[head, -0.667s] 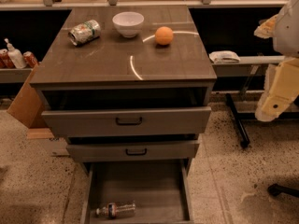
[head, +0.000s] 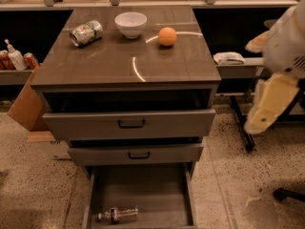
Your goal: Pick water bottle from bottom drawer and place on counter
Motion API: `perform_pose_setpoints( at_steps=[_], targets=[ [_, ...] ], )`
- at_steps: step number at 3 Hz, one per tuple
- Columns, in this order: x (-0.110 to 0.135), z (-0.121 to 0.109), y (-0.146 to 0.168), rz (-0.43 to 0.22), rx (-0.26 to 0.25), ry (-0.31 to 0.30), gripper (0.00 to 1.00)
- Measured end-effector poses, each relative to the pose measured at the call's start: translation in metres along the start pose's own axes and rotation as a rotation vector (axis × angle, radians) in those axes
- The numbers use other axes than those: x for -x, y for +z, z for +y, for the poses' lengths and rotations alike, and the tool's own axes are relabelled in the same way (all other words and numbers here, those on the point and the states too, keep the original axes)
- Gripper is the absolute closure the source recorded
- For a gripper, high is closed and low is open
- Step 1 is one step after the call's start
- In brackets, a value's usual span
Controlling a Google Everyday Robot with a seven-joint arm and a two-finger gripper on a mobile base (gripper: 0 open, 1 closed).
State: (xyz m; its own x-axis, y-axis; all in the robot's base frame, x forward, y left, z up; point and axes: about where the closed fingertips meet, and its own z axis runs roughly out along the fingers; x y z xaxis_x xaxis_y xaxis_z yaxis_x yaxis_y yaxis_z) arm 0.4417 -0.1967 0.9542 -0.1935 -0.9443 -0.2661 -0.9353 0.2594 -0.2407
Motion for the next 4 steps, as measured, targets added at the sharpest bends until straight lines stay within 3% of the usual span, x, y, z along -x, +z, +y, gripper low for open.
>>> perform_pose_setpoints(
  at_steps=[1, 2, 4],
  targets=[
    [0.037, 0.038, 0.097, -0.178, 0.158, -0.020, 0.00],
    [0.067, 0.064, 0.142, -0.268, 0.240, -0.011, 0.00],
    [0.063, 0.064, 0.148, -0.240, 0.238, -0.010, 0.00]
  ],
)
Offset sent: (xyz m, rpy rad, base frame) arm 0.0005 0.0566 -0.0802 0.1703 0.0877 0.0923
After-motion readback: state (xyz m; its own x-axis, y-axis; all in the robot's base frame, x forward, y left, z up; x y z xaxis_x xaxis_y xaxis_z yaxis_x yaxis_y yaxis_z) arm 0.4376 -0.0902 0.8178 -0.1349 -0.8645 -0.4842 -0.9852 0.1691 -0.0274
